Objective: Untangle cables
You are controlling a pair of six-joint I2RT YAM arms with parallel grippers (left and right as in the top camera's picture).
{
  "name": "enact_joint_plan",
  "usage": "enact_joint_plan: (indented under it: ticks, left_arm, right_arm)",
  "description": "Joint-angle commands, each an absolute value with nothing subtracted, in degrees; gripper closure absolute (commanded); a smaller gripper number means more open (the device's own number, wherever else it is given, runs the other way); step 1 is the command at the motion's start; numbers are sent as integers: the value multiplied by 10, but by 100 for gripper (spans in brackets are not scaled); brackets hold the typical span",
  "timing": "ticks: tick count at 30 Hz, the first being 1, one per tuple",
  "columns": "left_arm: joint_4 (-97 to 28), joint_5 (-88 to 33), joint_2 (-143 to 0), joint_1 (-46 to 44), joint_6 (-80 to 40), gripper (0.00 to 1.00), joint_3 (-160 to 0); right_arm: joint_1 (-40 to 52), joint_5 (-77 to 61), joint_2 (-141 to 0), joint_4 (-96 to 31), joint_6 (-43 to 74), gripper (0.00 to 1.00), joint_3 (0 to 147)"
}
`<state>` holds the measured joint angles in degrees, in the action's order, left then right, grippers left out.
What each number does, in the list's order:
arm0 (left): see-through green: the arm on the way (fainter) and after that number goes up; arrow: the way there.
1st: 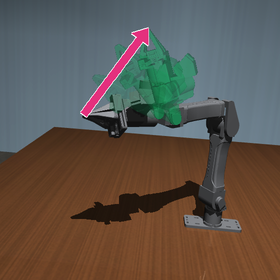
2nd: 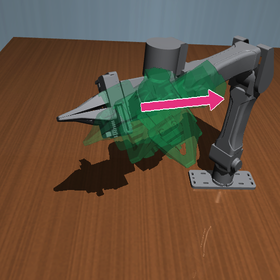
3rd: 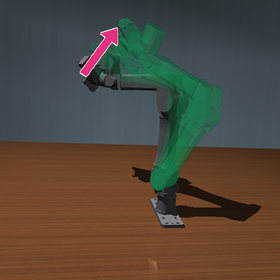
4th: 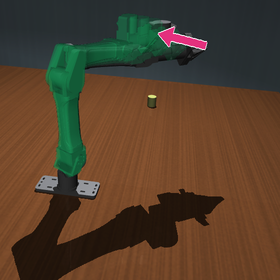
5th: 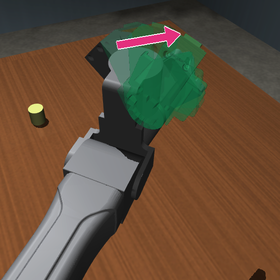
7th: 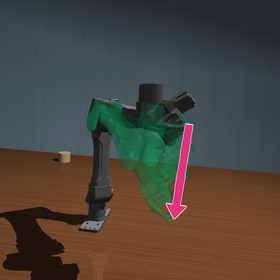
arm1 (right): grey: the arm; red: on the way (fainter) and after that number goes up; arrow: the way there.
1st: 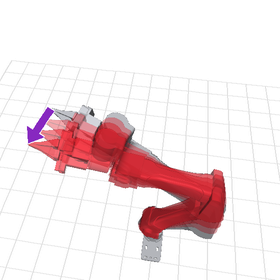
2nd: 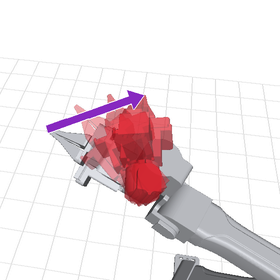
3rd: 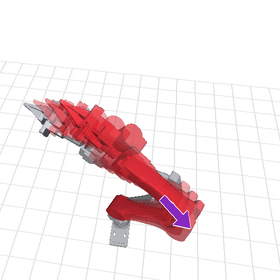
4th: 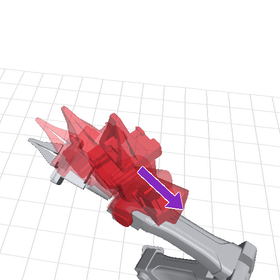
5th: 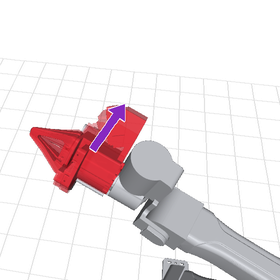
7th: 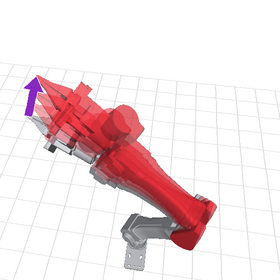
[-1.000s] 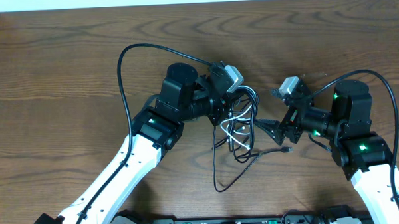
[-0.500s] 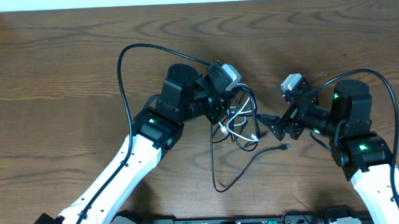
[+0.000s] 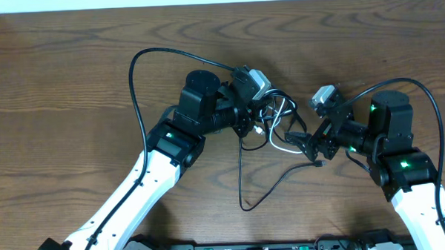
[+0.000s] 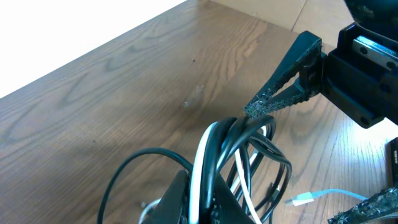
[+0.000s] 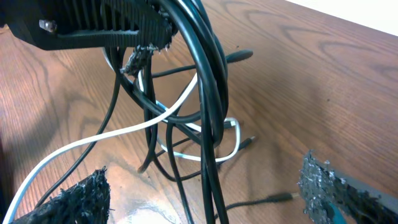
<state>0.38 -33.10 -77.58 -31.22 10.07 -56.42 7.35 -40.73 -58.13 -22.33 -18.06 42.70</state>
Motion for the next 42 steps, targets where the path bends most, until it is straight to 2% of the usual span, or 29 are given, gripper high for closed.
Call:
enact_joint_plan:
  ticks: [1, 4, 9, 11, 12, 13, 15, 16, 17, 21, 24, 28, 32, 36, 42]
  left_arm:
    - [10, -345, -775, -312, 83, 92, -565]
    - [16, -366, -775, -312, 70, 92, -565]
    - [41, -467, -775, -312, 70, 92, -565]
    - [46, -476, -775, -312, 69, 92, -565]
    - [47, -475, -775, -312, 69, 92, -565]
    - [47, -475, -775, -312, 69, 92, -565]
    - [48, -475, -775, -312, 69, 93, -565]
    - [49, -475, -775, -312, 69, 92, -565]
    - [49, -475, -775, -312, 70, 92, -565]
    - [48, -422, -775, -312, 70, 92, -565]
    - [40, -328, -775, -312, 69, 92, -565]
    - [15, -158, -775, -312, 57, 92, -565]
    - [-26, 89, -775, -312, 1, 93, -565]
    - [-39, 150, -775, -312, -3, 92, -565]
    - [-41, 153, -775, -312, -3, 92, -565]
  right_arm:
    - [76, -419, -580, -226, -183, 5, 433]
    - [76, -420, -580, -225, -185, 6, 433]
    - [76, -419, -582, -225, -189, 6, 433]
    - [76, -419, -583, -225, -189, 13, 433]
    - [76, -419, -583, -225, -189, 19, 433]
    - [76, -419, -583, -226, -189, 34, 433]
    - [76, -419, -583, -225, -189, 71, 433]
    - [76, -416, -583, -225, -189, 87, 433]
    - [76, -415, -583, -226, -189, 97, 433]
    - [75, -415, -583, -227, -179, 99, 433]
    - [75, -398, -583, -228, -163, 99, 433]
    - [74, -347, -578, -227, -128, 99, 433]
    - [74, -219, -558, -222, -46, 99, 433]
    - [74, -88, -540, -225, 20, 99, 433]
    - [74, 91, -529, -246, 112, 99, 433]
